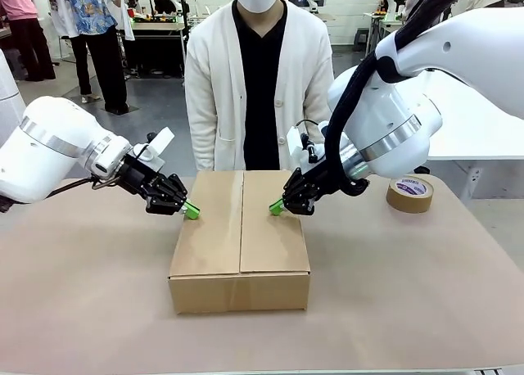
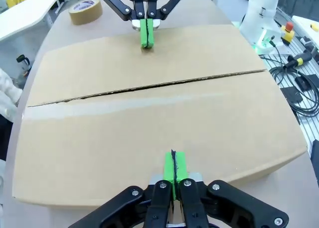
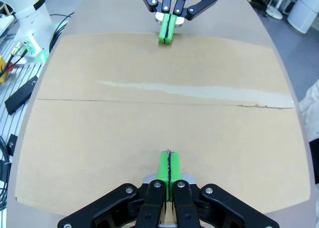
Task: Wrap the clocks to prevent damage.
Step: Push the left (or right) flap of the Package Box to close it, then after the human seals the box with tape, release both hands from the side flaps of the Package Box.
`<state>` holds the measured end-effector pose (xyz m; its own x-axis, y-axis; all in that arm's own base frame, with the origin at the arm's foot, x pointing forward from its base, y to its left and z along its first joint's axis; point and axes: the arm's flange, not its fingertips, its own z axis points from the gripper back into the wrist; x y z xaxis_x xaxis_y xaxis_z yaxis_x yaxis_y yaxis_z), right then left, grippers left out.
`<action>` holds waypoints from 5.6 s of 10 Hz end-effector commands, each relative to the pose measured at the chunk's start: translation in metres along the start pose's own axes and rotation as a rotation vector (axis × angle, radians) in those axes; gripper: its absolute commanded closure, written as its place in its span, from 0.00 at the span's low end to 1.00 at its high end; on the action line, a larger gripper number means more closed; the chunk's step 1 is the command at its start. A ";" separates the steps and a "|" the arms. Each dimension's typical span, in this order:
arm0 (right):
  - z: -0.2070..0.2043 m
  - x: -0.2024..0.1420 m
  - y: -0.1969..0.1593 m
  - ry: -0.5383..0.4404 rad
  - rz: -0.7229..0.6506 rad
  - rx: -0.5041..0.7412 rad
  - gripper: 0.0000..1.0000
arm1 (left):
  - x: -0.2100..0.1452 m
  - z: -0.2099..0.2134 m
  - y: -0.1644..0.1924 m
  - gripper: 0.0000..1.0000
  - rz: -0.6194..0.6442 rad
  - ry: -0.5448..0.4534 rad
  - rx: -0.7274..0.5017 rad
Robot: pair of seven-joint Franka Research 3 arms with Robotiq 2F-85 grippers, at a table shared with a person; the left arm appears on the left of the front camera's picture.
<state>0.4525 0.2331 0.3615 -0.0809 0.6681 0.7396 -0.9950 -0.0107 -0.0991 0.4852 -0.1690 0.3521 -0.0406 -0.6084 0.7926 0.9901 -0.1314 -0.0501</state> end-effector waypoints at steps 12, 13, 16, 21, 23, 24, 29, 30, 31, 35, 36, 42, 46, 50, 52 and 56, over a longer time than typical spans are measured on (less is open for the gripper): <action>-0.003 -0.004 0.002 -0.003 -0.013 0.000 0.99 | 0.005 0.001 0.000 0.99 -0.016 0.033 0.005; -0.003 -0.004 0.002 -0.003 -0.013 0.000 0.99 | 0.005 0.001 0.000 0.99 -0.016 0.033 0.005; -0.003 -0.004 0.002 -0.003 -0.013 0.000 0.99 | 0.005 0.001 0.000 0.99 -0.016 0.033 0.005; -0.003 -0.004 0.002 -0.003 -0.013 0.000 0.99 | 0.005 0.001 0.000 0.99 -0.016 0.033 0.005; -0.003 -0.004 0.002 -0.003 -0.013 0.000 0.99 | 0.005 0.001 0.000 0.99 -0.016 0.033 0.005; -0.003 -0.004 0.002 -0.003 -0.013 0.000 0.99 | 0.005 0.001 0.000 0.99 -0.016 0.033 0.005; -0.003 -0.004 0.002 -0.003 -0.013 0.000 0.99 | 0.005 0.001 0.000 0.99 -0.016 0.033 0.005; -0.003 -0.004 0.002 -0.003 -0.013 0.000 0.99 | 0.005 0.001 0.000 0.99 -0.016 0.033 0.005; -0.003 -0.004 0.002 -0.003 -0.013 0.000 0.99 | 0.005 0.001 0.000 0.99 -0.016 0.033 0.005; -0.003 -0.004 0.002 -0.003 -0.013 0.000 0.99 | 0.005 0.001 0.000 0.99 -0.016 0.033 0.005; -0.003 -0.004 0.002 -0.003 -0.013 0.000 0.99 | 0.005 0.001 0.000 0.99 -0.016 0.033 0.005; -0.003 -0.004 0.002 -0.003 -0.013 0.000 0.99 | 0.005 0.001 0.000 0.99 -0.016 0.033 0.005; -0.003 -0.004 0.002 -0.003 -0.013 0.000 0.99 | 0.005 0.001 0.000 0.99 -0.016 0.033 0.005; -0.003 -0.004 0.002 -0.003 -0.013 0.000 0.99 | 0.005 0.001 0.000 0.99 -0.016 0.033 0.005; -0.003 -0.004 0.002 -0.003 -0.013 0.000 0.99 | 0.005 0.001 0.000 0.99 -0.016 0.033 0.005; -0.003 -0.004 0.002 -0.003 -0.013 0.000 0.99 | 0.005 0.001 0.000 0.99 -0.016 0.033 0.005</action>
<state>0.4525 0.2331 0.3610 -0.0801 0.6682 0.7396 -0.9951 -0.0108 -0.0980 0.4847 -0.1711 0.3618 -0.0670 -0.6399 0.7655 0.9901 -0.1373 -0.0281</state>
